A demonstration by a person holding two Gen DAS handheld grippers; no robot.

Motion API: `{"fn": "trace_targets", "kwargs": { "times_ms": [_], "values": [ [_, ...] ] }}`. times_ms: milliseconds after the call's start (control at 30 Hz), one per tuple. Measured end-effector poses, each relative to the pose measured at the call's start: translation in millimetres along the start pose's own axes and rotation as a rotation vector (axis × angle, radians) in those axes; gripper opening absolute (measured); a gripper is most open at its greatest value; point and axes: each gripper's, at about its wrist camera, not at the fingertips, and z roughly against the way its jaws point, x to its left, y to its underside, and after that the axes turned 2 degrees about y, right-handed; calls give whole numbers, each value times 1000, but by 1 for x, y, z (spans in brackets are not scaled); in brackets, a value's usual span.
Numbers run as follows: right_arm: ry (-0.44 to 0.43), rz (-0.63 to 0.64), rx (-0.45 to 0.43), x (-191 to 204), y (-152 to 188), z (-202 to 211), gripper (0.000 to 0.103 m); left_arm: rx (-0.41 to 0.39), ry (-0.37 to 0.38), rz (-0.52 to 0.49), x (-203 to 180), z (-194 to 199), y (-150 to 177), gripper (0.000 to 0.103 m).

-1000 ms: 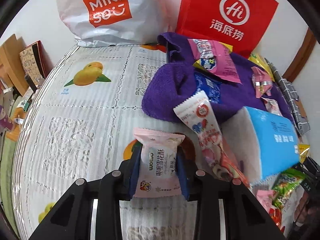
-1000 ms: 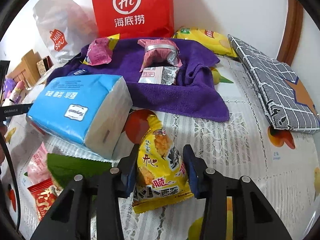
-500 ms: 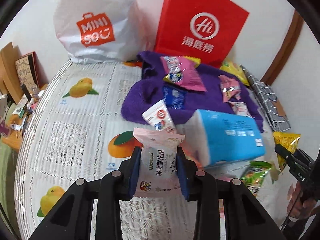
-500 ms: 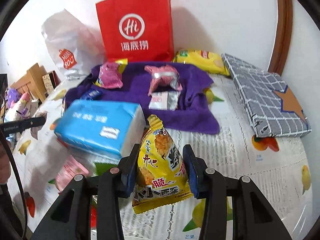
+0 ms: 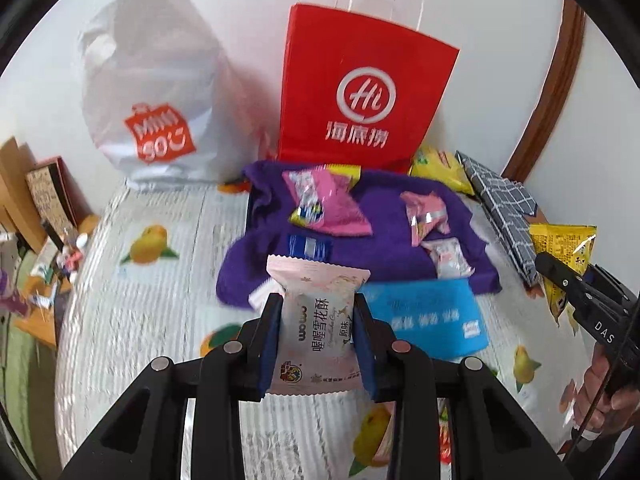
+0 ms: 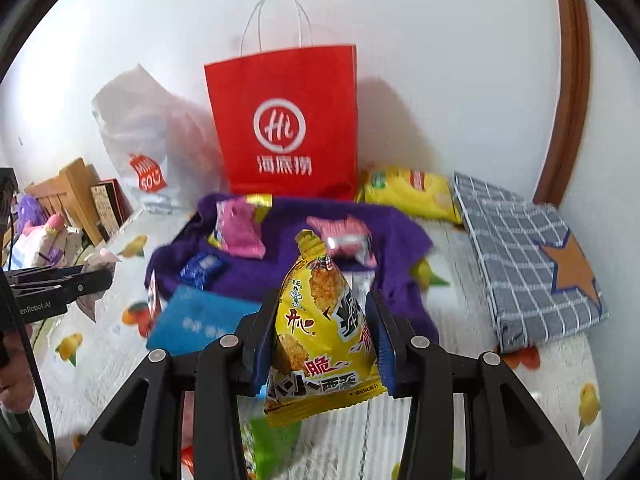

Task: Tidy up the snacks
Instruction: 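Carry the yellow bag and pink-white packet with both tools over the purple towel, then lower the yellow bag onto the towel and open the right tool while the left tool holds the pink-white packet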

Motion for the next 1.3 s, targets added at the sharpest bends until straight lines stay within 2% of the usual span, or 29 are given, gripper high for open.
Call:
{"fn": "trace_targets", "kwargs": {
  "times_ms": [267,400,633,733,800,967,1300],
  "values": [
    [-12,25,5,2,-45,-37,43,-26,4,-28,-11,-14,-46,32],
    [-23,47,8,4,-63,-59,43,-23,2,-28,-11,-30,-67,32],
    [-52,43,-8,4,-91,-94,43,-10,42,-16,-6,-65,-102,32],
    [-65,26,5,0,-89,-110,43,3,44,-24,-1,-82,-102,32],
    [-77,36,42,-1,-85,-125,43,50,21,-40,1,-98,-100,32],
    [-70,60,87,-7,-77,-144,43,87,11,-29,11,-111,-100,32],
    [-41,79,73,-22,-78,-139,43,99,-4,-8,19,-115,-99,32]
  ]
}}
